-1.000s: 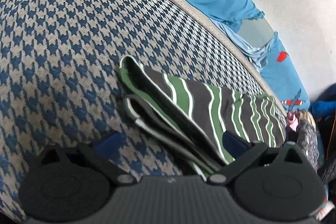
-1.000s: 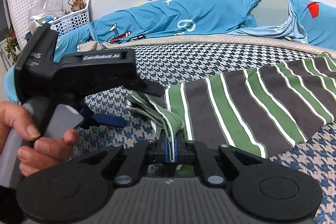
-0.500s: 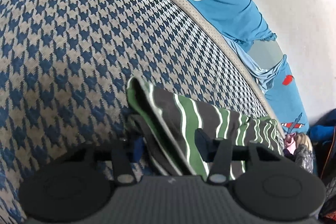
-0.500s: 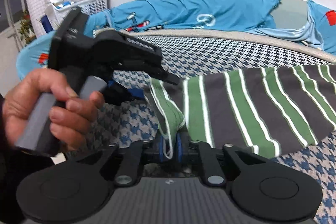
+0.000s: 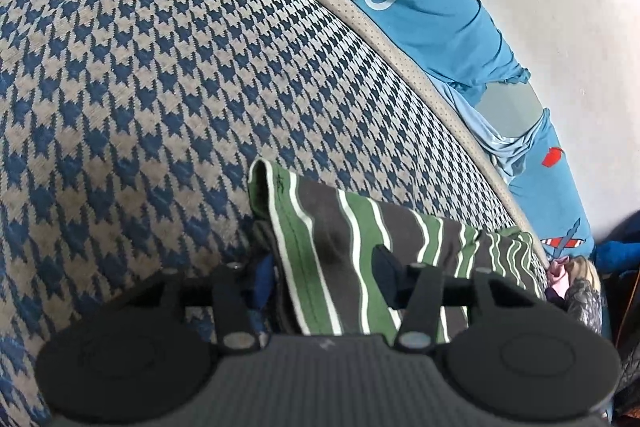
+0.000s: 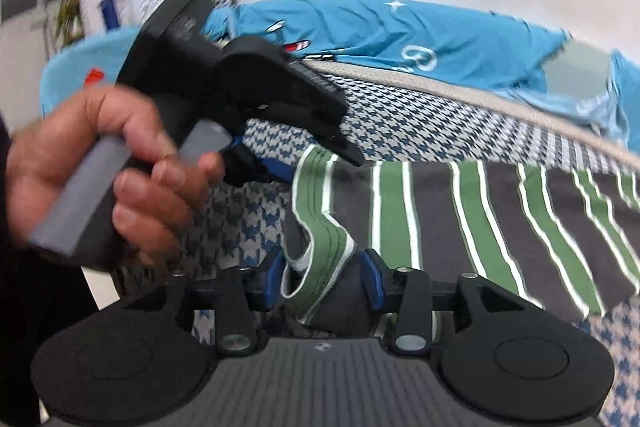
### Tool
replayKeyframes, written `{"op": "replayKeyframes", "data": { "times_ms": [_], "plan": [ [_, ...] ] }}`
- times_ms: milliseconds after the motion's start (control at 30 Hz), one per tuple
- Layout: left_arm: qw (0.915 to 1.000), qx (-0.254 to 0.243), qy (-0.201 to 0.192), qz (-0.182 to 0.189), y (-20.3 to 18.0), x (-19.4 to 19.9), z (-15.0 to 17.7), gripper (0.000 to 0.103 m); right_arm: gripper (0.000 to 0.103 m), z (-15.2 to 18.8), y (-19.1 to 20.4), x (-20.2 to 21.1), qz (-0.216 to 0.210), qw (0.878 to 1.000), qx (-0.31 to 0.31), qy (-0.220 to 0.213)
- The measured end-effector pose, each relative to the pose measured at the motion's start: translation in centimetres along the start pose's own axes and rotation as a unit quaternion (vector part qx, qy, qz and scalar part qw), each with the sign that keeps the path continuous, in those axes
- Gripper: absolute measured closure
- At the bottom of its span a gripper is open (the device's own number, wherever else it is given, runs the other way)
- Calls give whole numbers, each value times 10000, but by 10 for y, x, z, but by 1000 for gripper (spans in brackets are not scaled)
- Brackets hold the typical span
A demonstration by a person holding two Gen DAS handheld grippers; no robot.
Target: Fold clothes
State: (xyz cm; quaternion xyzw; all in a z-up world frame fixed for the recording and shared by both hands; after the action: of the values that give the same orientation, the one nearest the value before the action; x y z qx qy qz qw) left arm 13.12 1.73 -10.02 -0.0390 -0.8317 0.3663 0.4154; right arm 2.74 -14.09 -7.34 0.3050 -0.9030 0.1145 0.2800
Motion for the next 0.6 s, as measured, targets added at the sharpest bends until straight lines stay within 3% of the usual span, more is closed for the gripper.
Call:
{"op": "replayKeyframes", "data": {
  "times_ms": [200, 333, 400, 467, 600],
  "plan": [
    [10000, -83, 37, 9, -5, -2, 4, 46, 63, 10, 14, -15, 237, 9980, 577, 105],
    [9998, -177, -12, -66, -10, -5, 6, 47, 88, 12, 10, -15, 367, 9973, 628, 108],
    [9996, -251, -32, -95, -13, -6, 8, 58, 93, 11, 5, -12, 342, 9982, 484, 94],
    [9996, -284, 61, -60, -17, -11, 10, 90, 94, 11, 2, -9, 324, 9985, 433, 35],
    [9988, -453, -169, 16, -32, -6, 10, 96, 95, 8, -2, -1, 356, 9985, 398, -106]
  ]
}}
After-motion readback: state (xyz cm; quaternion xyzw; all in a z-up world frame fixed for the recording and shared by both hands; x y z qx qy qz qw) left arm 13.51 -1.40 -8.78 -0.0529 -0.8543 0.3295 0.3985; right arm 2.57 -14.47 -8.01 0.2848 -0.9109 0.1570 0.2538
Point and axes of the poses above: each gripper's, at about its wrist camera, not at the fingertips, and x roughly against the way its jaws point, y to its left, z to its underside, the point moved 8 cm from there along -x, roughly the way its jaws point, and after that the axes turned 1 degree about x, right-handed, at the moved point
